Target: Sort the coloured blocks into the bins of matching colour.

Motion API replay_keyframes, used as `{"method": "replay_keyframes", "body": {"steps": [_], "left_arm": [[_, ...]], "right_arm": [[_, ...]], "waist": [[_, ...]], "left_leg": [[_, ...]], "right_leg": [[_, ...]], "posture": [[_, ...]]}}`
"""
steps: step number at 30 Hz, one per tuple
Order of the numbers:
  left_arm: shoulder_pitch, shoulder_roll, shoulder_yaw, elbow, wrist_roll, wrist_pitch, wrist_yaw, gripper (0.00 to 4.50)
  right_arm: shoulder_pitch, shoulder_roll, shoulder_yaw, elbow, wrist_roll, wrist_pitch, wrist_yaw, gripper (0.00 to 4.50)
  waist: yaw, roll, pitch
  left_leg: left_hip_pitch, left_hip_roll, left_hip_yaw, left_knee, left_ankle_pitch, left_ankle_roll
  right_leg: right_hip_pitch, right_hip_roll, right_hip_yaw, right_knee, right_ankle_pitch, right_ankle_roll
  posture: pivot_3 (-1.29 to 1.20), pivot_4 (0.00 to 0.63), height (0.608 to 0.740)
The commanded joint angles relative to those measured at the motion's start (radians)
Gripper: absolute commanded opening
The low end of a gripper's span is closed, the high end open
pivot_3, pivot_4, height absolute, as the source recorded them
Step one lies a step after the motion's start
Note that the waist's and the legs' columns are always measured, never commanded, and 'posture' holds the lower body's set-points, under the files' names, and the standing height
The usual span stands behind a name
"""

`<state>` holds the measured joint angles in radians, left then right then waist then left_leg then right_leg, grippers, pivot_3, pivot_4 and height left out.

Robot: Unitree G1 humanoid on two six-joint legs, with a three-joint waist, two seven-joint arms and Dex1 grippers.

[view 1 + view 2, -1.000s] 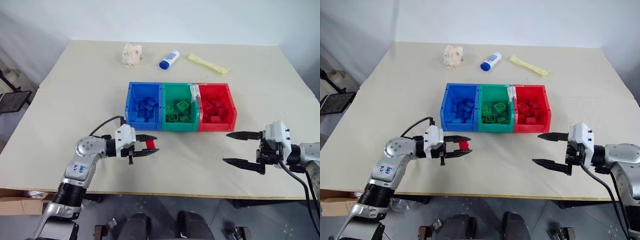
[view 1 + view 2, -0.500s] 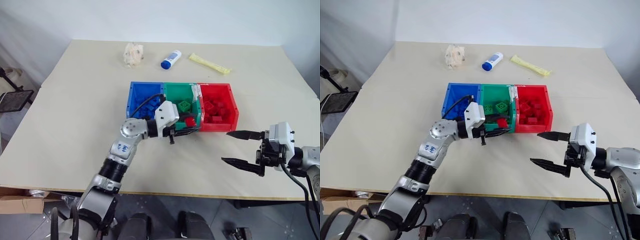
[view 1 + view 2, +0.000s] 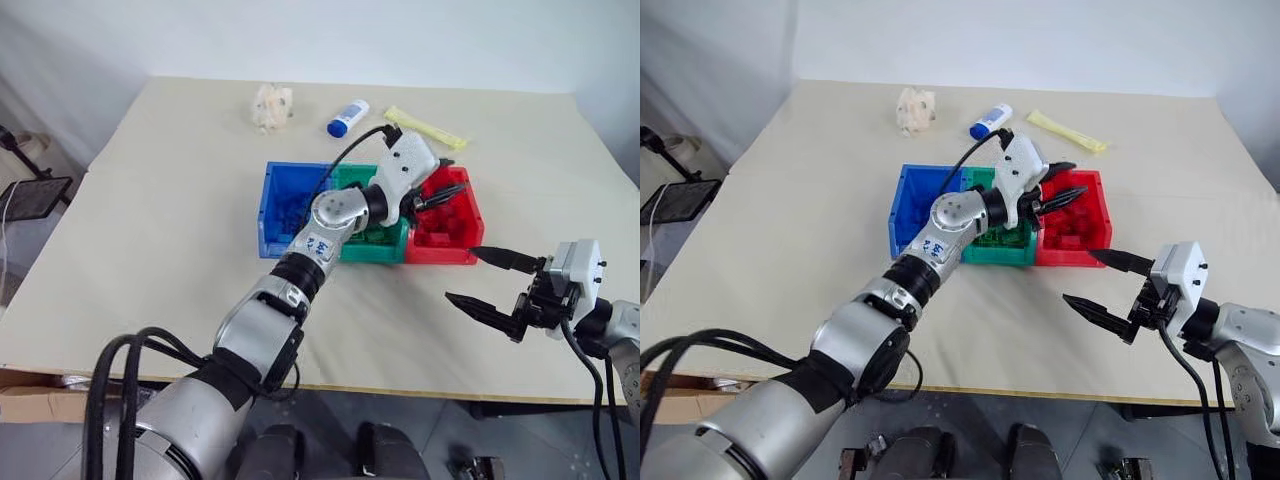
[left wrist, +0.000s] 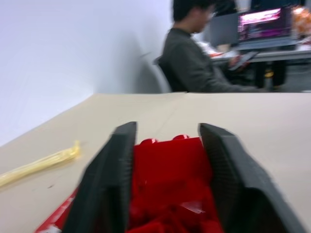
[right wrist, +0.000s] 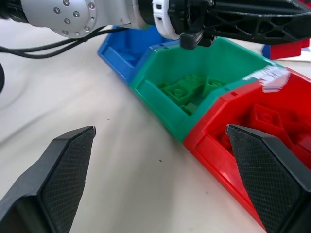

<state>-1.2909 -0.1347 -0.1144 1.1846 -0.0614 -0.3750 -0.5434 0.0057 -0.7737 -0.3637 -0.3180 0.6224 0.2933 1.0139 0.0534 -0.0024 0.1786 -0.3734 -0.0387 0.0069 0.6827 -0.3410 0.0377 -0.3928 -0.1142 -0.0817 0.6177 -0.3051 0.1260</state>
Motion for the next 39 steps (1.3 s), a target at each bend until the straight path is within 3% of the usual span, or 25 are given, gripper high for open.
{"method": "replay_keyframes", "body": {"steps": [1,3,10,14,21,28,39], "left_arm": [[-0.040,-0.039,0.014,0.018,0.024,-0.054,0.010,3.36],[-0.031,-0.016,0.020,0.008,0.018,-0.070,-0.036,3.96],[0.097,0.068,0.038,-0.174,-0.055,-0.075,-0.304,3.96],[0.289,0.189,0.020,-0.505,-0.131,0.114,-0.477,3.96],[0.543,0.450,0.027,-0.909,-0.191,0.417,-0.564,3.96],[0.714,0.650,0.077,-1.033,-0.246,0.519,-0.637,3.96],[0.851,0.742,0.206,-1.008,-0.302,0.453,-0.641,3.96]], "right_arm": [[0.016,0.000,-0.047,-0.044,0.021,-0.008,-0.013,4.50],[0.020,-0.002,-0.048,-0.041,0.022,-0.010,-0.012,4.50],[-0.033,-0.016,-0.015,0.005,0.011,-0.013,0.013,4.50],[-0.060,-0.030,0.003,0.038,-0.002,-0.015,0.047,4.50],[-0.107,-0.056,0.029,0.103,-0.020,-0.022,0.106,4.50],[-0.150,-0.077,0.071,0.161,-0.054,-0.031,0.167,4.50],[-0.183,-0.113,0.120,0.264,-0.127,-0.089,0.250,4.50]], "waist": [[0.000,0.000,0.000],[0.000,0.000,0.000],[-0.003,0.000,0.000],[-0.017,0.001,-0.001],[-0.029,0.001,-0.001],[-0.030,0.002,-0.001],[-0.029,0.002,-0.001]], "left_leg": [[0.000,0.000,0.000,0.000,0.000,0.000],[0.000,0.000,0.000,0.000,0.000,0.000],[0.000,0.000,0.001,0.001,0.000,0.000],[0.001,0.001,0.000,0.000,0.000,0.000],[0.001,0.001,-0.001,0.001,0.000,0.000],[0.001,0.000,-0.007,0.002,0.000,0.000],[0.001,0.001,-0.006,0.002,0.000,0.000]], "right_leg": [[0.000,0.000,0.000,0.000,0.000,0.000],[0.000,0.000,0.000,0.000,0.000,0.000],[0.000,0.000,0.000,0.000,0.000,0.000],[-0.001,0.001,0.001,0.002,0.000,0.000],[0.000,0.000,0.004,0.003,0.000,0.000],[0.002,-0.002,0.007,0.002,0.000,0.000],[0.002,-0.004,0.007,0.001,0.000,-0.001]], "posture": [[0.00,0.150,0.740],[0.00,0.150,0.740],[0.00,0.150,0.740],[0.00,0.150,0.740],[0.00,0.150,0.740],[0.00,0.150,0.740],[0.00,0.150,0.740]]}}
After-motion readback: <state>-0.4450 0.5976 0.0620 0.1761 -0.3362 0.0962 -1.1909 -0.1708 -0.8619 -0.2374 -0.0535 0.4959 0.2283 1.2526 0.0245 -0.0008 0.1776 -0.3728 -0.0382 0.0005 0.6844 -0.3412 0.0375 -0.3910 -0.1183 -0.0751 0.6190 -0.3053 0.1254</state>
